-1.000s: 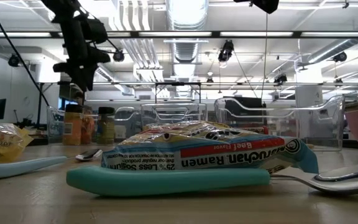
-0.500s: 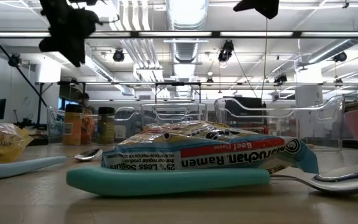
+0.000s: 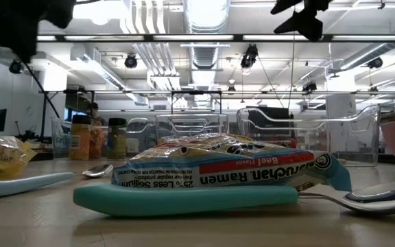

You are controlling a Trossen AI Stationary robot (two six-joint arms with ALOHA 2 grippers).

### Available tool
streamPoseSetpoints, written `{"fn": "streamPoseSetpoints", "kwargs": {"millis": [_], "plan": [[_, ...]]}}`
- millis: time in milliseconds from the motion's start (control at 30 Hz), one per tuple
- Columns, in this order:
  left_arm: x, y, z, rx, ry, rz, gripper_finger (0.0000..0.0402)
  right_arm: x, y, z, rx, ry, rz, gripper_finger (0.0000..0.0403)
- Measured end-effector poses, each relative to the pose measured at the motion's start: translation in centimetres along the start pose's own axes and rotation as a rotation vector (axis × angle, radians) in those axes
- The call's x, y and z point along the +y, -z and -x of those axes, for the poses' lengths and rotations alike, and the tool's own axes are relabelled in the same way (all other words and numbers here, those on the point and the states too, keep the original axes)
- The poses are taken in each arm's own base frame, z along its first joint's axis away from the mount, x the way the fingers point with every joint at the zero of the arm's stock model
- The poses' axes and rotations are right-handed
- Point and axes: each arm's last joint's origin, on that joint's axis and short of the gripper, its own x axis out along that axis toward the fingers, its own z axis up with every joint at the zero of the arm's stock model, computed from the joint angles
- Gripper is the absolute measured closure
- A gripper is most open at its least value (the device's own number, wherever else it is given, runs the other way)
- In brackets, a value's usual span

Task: Pick & Place Food Item
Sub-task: Put the purple spoon into the right transparent bin

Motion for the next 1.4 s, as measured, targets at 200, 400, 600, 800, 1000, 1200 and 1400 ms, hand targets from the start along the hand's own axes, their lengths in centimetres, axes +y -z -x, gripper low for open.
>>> {"fn": "streamPoseSetpoints", "kwargs": {"millis": [200, 400, 600, 800, 1000, 1200, 1400], "plan": [[-0.9, 3.0, -2.3, 0.063, -0.094, 0.12, 0.0283, -0.5, 0.9, -0.8, 0.01, 0.003, -0.004, 0.0183], [-0.9, 3.7, -4.5, 0.087, -0.196, 0.149, 0.0283, -0.7, 1.3, -1.1, 0.029, 0.008, 0.002, 0.0183], [-0.7, 4.3, -7.9, 0.155, -0.207, 0.171, 0.0283, -0.6, 1.2, -1.0, 0.036, -0.021, 0.004, 0.0183], [0.7, 4.9, -10.0, 0.168, -0.226, 0.234, 0.0283, -0.5, 1.3, -1.0, 0.045, -0.039, 0.006, 0.0183], [1.6, 5.4, -11.3, 0.218, -0.218, 0.234, 0.0268, -0.5, 1.3, -1.0, 0.046, -0.042, 0.017, 0.0183], [2.4, 5.6, -12.1, 0.219, -0.237, 0.234, 0.0192, -0.5, 1.3, -1.0, 0.046, -0.042, 0.02, 0.0183], [3.6, 5.7, -12.9, 0.215, -0.278, 0.253, 0.0128, -0.5, 1.3, -1.0, 0.046, -0.042, 0.021, 0.0183]]}}
